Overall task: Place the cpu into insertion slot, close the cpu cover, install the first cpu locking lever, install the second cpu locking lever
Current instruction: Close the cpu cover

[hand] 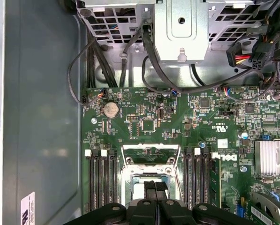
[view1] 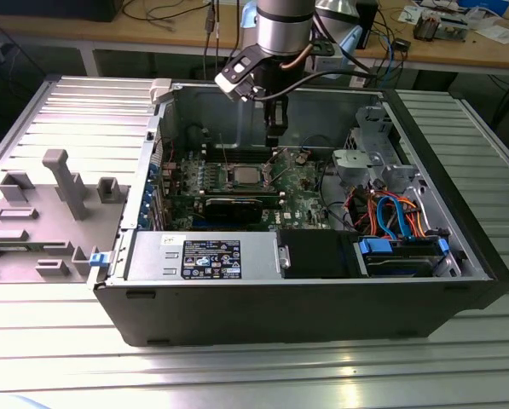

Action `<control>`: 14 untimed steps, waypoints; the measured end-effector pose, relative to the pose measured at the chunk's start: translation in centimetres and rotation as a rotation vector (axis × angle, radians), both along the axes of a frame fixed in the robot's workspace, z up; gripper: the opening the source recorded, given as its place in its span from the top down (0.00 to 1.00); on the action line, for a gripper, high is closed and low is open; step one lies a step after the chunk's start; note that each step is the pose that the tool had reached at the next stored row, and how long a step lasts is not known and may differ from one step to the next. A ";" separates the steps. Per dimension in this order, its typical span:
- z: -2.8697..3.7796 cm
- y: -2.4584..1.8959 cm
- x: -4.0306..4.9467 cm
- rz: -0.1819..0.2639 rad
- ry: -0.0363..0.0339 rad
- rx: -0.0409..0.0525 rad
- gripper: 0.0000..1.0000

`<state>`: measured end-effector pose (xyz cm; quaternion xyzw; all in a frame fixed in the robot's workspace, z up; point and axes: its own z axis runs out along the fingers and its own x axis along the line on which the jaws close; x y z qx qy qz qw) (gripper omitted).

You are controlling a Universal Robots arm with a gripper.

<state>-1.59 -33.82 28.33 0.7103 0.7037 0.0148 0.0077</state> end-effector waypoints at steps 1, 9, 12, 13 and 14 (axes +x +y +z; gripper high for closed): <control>0.00 0.00 0.02 0.000 0.0000 0.0000 0.89; 0.00 0.00 0.17 0.000 0.0000 0.0000 0.89; 0.00 0.00 0.22 0.000 0.0000 0.0000 0.89; 0.00 0.00 0.27 0.000 0.0000 0.0000 0.89; 0.00 0.00 0.28 0.000 0.0000 0.0000 0.89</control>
